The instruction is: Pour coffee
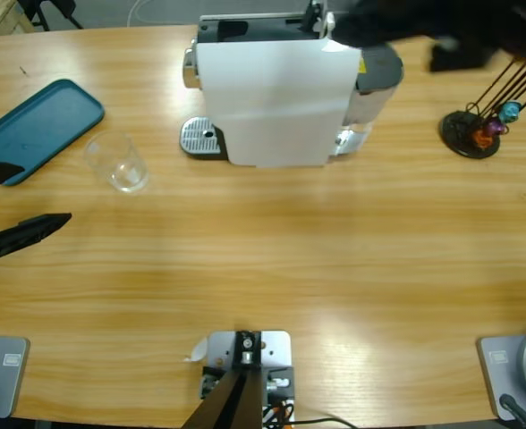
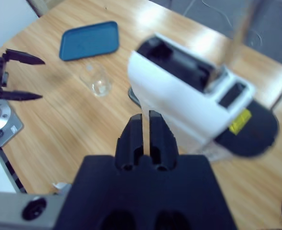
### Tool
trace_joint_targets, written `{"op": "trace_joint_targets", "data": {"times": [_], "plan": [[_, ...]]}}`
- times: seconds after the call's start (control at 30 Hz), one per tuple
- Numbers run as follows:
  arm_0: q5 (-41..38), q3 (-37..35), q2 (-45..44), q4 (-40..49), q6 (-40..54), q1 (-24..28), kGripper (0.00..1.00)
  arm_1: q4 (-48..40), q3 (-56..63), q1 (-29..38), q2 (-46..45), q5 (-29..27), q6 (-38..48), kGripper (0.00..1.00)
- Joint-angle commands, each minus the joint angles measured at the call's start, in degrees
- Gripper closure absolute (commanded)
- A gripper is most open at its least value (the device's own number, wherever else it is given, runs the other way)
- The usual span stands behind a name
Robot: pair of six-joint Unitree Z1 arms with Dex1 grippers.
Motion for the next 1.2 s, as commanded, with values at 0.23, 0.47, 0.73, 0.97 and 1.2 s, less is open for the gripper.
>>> {"op": "trace_joint_targets", "data": {"times": [0.23,0.47,0.73,0.97,1.2], "plan": [[1.0,2.2,0.8,-1.0,-1.4,-0.4,0.000,-24.2,1.5,-3.4,12.4,-22.0,30.1,1.000],[1.0,2.3,0.7,-1.0,-1.7,-0.4,0.000,-29.0,-1.8,-3.9,18.5,-20.3,32.3,1.000],[1.0,2.3,1.0,-1.0,-1.7,-0.4,0.000,-32.8,-3.6,-1.9,21.4,-16.7,32.3,1.000],[1.0,2.3,0.9,-1.1,-1.7,-0.4,0.000,-33.8,-4.5,1.1,25.6,-15.8,32.1,1.000],[1.1,2.3,0.7,-1.1,-3.0,-0.4,0.000,-34.0,-4.7,2.1,29.6,-15.1,31.6,1.000]]}}
